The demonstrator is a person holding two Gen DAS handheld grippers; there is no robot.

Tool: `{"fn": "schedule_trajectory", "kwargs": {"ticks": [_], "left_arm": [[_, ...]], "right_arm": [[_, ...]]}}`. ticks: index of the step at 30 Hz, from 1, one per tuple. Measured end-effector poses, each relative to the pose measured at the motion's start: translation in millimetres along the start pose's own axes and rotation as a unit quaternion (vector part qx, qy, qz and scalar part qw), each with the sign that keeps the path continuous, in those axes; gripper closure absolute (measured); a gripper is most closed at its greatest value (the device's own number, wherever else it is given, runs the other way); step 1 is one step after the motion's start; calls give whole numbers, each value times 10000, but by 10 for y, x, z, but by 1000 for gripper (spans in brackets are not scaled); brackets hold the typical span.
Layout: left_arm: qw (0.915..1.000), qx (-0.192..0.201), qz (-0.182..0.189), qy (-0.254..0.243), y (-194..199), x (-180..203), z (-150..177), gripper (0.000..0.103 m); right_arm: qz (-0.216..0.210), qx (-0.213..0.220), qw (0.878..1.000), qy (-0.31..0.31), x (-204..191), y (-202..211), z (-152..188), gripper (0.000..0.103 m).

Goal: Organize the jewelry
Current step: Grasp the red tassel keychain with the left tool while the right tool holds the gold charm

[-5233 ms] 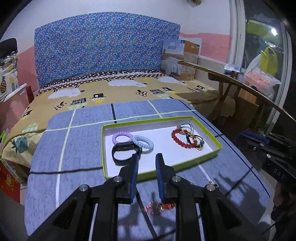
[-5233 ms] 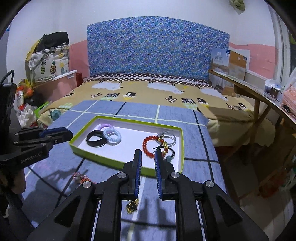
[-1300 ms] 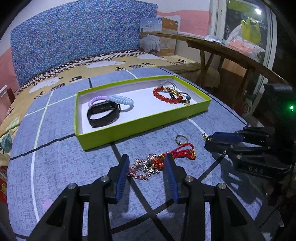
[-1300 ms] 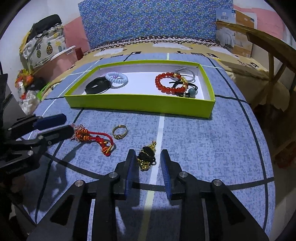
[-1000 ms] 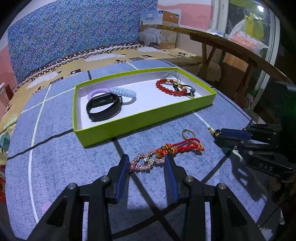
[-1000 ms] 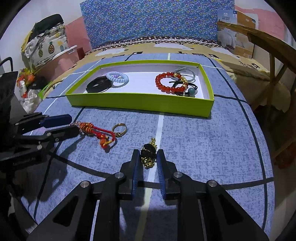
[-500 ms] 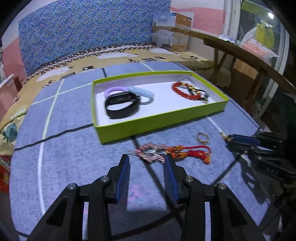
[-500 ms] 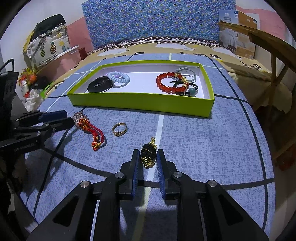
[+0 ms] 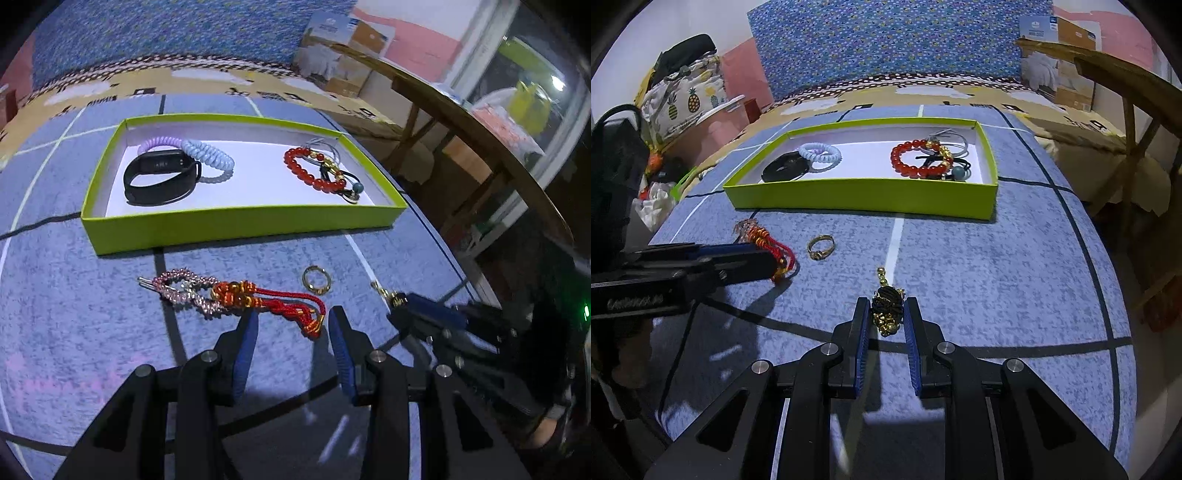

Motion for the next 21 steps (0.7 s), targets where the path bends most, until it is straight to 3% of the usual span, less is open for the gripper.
{"fn": "schedule_trajectory", "kwargs": {"ticks": [9,12,14,21], "left_arm": [[9978,263,-606,57,-146,114,-49,61],[9929,424,-1083,-249,-158,142,-12,77],[9921,444,-1131,-317,-132,118,8,84],[9940,441,-920,-406,34,-10,134,89]], "right_arm": [[-12,37,10000,-49,52,34,48,84],[-6,35,10000,-32,50,47,59,84],[3,34,10000,-23,49,58,73,84],[96,79,9999,-78,63,100,102,86]]}}
Point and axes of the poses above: each gripper's, at about its wrist camera, not at the fingertips, and y roughly against the way its jaws point, x to its right, z to its underside, the point moved 5 cm from there along -y, roughly the way its jaws point, and after that the axes turned 12 degrees about y, right-handed, at the moved point
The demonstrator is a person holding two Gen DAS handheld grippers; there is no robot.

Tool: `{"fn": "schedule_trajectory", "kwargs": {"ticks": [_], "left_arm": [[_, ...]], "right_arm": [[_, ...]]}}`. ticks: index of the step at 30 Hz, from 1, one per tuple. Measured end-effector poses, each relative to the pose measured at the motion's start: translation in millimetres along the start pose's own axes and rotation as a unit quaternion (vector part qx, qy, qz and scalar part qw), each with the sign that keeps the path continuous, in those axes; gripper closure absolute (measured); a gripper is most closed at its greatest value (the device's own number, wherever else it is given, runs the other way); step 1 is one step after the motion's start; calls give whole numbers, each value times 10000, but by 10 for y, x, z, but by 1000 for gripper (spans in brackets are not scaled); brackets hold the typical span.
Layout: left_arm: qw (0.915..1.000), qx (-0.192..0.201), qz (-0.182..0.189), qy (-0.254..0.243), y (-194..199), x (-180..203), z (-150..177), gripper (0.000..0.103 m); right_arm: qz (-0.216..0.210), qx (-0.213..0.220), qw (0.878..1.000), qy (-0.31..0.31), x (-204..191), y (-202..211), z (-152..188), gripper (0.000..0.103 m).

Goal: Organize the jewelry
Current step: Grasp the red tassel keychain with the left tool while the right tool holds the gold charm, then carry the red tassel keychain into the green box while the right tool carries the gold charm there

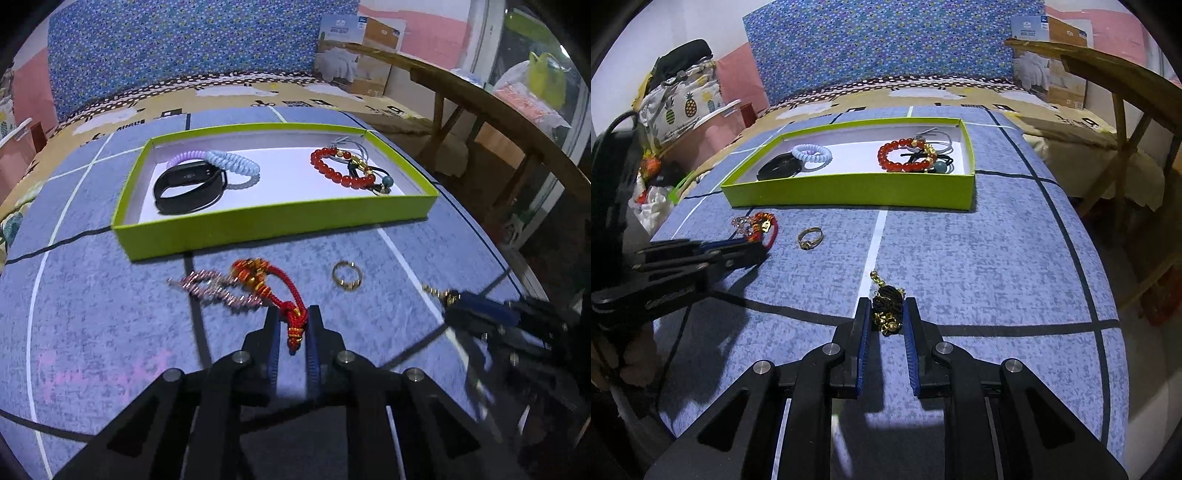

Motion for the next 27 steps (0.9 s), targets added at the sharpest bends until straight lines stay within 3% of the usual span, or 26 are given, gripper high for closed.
{"fn": "schedule_trajectory", "kwargs": {"ticks": [8,17,27], "left_arm": [[9985,330,371,-209,353,-45,124,89],[9946,757,616,-363,709,-38,23,89],[9918,985,676,-456,766,-53,-195,89]], "right_arm": [[42,215,9998,-13,-74,157,-16,87],[8,545,9985,24,-176,352,-161,87],[9,767,9970,111,-177,418,-379,87]]}}
Point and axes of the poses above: each gripper's, at about its wrist camera, not at the fingertips, and y roughly against the way its jaws point, x to its right, z to its underside, the point moved 5 cm from there along -y, roughly the way its jaws point, and after that the axes turned 12 degrees about y, right-handed, at the moved point
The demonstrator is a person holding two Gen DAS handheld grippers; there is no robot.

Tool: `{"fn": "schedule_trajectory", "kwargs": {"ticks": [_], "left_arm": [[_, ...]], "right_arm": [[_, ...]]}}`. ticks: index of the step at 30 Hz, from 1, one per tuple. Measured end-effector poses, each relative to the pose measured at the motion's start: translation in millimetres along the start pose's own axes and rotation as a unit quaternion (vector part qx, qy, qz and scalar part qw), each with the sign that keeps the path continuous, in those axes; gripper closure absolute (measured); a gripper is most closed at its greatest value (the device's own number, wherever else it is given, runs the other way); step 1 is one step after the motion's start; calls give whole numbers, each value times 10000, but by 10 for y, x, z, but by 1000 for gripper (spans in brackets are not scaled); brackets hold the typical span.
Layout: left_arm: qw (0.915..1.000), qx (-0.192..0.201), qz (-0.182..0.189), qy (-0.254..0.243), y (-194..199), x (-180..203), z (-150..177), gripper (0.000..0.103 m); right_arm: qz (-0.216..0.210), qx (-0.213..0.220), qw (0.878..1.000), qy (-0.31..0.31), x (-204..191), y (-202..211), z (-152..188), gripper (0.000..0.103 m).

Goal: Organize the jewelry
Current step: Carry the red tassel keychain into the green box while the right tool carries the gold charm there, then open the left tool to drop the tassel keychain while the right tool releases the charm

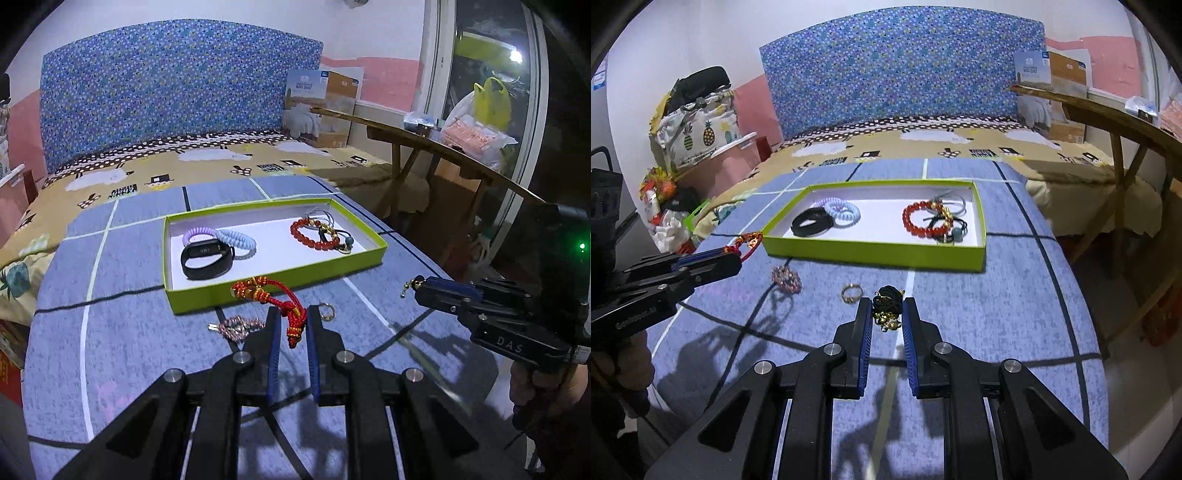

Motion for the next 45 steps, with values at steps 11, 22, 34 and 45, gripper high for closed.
{"fn": "schedule_trajectory", "kwargs": {"ticks": [11,22,34,45], "left_arm": [[9999,32,-111,-60,-225,-174,-239,89],[9994,-57,-324,112,-549,-501,-456,89],[9969,-314,-606,398,-820,-724,-421,89],[9955,-485,-644,505,-911,-785,-393,87]], "right_arm": [[-17,118,9999,58,129,-158,-293,87],[-92,53,9999,67,261,-512,-543,87],[-207,-366,9991,55,335,-1026,-551,86],[-253,-842,9961,79,372,-1295,-489,86]]}}
Point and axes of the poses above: each gripper's, at about its wrist camera, not at the fingertips, and y roughly against the way its jaws point, x to its right, z to its underside, the point moved 5 cm from there along -y, roughly the way its jaws point, and after that the axes turned 12 degrees about y, right-handed, at the moved point
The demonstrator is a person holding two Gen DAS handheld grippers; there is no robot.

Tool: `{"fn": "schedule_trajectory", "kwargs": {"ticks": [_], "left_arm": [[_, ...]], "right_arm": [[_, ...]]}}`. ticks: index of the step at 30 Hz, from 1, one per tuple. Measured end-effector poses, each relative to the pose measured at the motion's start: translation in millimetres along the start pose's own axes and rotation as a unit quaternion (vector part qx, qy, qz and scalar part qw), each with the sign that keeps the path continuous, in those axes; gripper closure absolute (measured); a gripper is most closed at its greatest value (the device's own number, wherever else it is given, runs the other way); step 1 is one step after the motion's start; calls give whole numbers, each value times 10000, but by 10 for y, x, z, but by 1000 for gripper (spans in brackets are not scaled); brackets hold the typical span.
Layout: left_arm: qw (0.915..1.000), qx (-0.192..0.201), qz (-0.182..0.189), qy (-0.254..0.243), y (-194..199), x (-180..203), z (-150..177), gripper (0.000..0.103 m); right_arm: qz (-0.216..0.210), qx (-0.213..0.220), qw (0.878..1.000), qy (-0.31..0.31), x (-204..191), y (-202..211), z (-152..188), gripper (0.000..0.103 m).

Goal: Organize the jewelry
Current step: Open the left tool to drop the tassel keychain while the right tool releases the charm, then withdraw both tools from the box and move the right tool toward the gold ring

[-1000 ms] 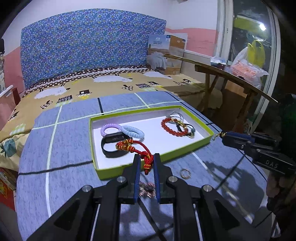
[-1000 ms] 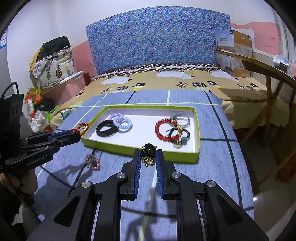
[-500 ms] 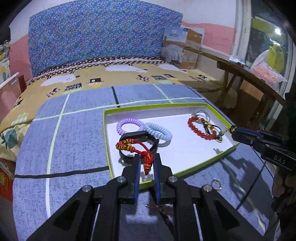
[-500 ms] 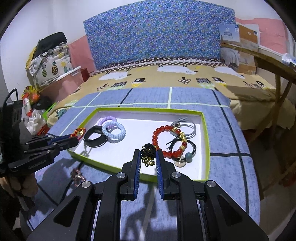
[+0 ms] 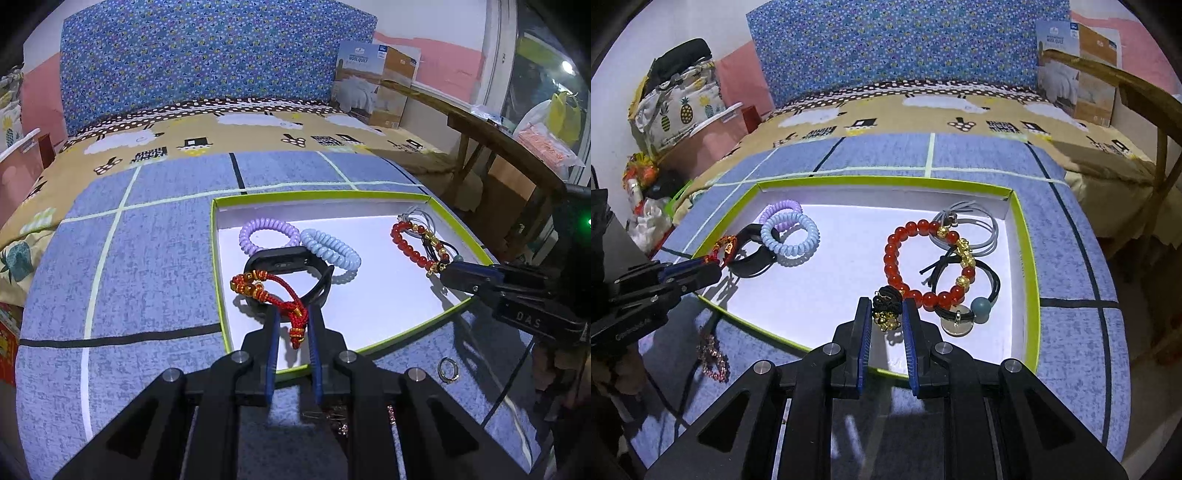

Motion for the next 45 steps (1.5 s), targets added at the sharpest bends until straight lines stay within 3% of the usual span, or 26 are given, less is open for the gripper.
{"fn": "schedule_trajectory", "kwargs": {"ticks": [8,19,26,29,45], "left_arm": [[10000,-19,21,-7,0,19,-7,78],[9998,90,179,55,160,65,65,67],[9994,288,193,-46,411,109,176,67],[9987,471,192,-80,581,136,244,67],[9968,744,95,-278,1175,245,783,67]], "right_arm": [[78,-76,9999,2,12,2,-2,84],[49,233,9997,-52,-35,239,21,83],[39,572,9983,-90,-161,563,120,81],[65,705,9975,-63,-249,726,202,70],[46,956,9954,92,-734,1325,699,69]]}}
Point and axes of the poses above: each gripper's, at about its wrist camera, not at the fingertips, and y roughly against the way its jaws point, x to its right, z to its underside, the point moved 5 cm from there along -y, roughly the way its jaws point, and after that the axes turned 12 degrees about y, right-handed, at the moved point
